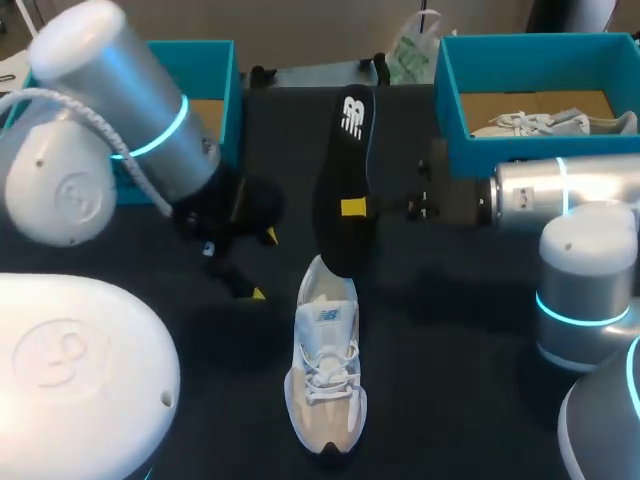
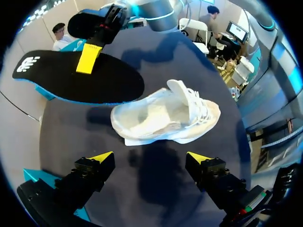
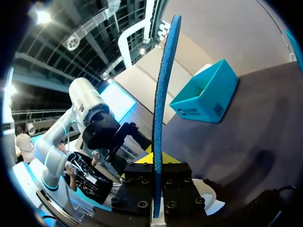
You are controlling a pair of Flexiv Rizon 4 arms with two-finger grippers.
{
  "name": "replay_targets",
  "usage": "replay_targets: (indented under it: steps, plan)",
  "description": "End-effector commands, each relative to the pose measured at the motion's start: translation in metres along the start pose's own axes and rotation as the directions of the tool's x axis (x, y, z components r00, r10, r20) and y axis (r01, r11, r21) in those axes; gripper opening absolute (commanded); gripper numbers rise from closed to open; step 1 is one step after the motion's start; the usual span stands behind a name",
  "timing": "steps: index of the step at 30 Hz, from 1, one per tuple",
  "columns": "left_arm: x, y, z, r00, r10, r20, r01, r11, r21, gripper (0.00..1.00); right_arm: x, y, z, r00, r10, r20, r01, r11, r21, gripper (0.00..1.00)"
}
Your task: Take the shoe out of the shoebox, open the shoe tongue, remove and reinsert the insole, then place the shoe into the shoebox
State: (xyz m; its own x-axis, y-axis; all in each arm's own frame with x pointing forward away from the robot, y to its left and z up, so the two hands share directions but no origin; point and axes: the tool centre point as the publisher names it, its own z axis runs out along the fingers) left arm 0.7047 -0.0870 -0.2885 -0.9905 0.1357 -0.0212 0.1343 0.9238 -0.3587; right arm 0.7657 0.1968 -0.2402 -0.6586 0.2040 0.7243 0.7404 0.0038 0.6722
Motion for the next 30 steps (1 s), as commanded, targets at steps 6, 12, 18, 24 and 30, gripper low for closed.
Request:
replay_targets:
  steps: [6, 12, 18, 24, 30]
  plan:
    - [-0.012, 0.000, 0.019, 1.000, -0.017, -0.020, 0.016, 0.999, -0.048, 1.00, -0.001, -0.006, 0.006, 1.000, -0.008, -0.004, 0.008, 0.999, -0.036, 0.00]
    - [-0.011, -0.001, 0.031, 1.000, 0.001, -0.017, -0.001, 1.000, -0.011, 1.00, -0.005, -0.007, 0.008, 1.000, -0.011, -0.003, 0.011, 0.999, -0.035, 0.00]
    - [-0.009, 0.003, 0.047, 1.000, 0.012, -0.006, -0.012, 1.000, 0.020, 1.00, -0.015, -0.011, 0.014, 0.999, -0.031, -0.027, 0.029, 0.998, -0.056, 0.00]
    - [-0.008, 0.011, 0.057, 1.000, 0.000, -0.008, 0.000, 0.999, 0.041, 1.00, -0.015, -0.012, 0.020, 0.997, -0.066, -0.039, 0.063, 0.996, -0.068, 0.00]
    - [-0.006, 0.010, 0.067, 0.999, 0.027, -0.024, -0.025, 0.996, 0.090, 1.00, -0.017, -0.014, 0.021, 0.996, -0.079, -0.043, 0.076, 0.994, -0.077, 0.00]
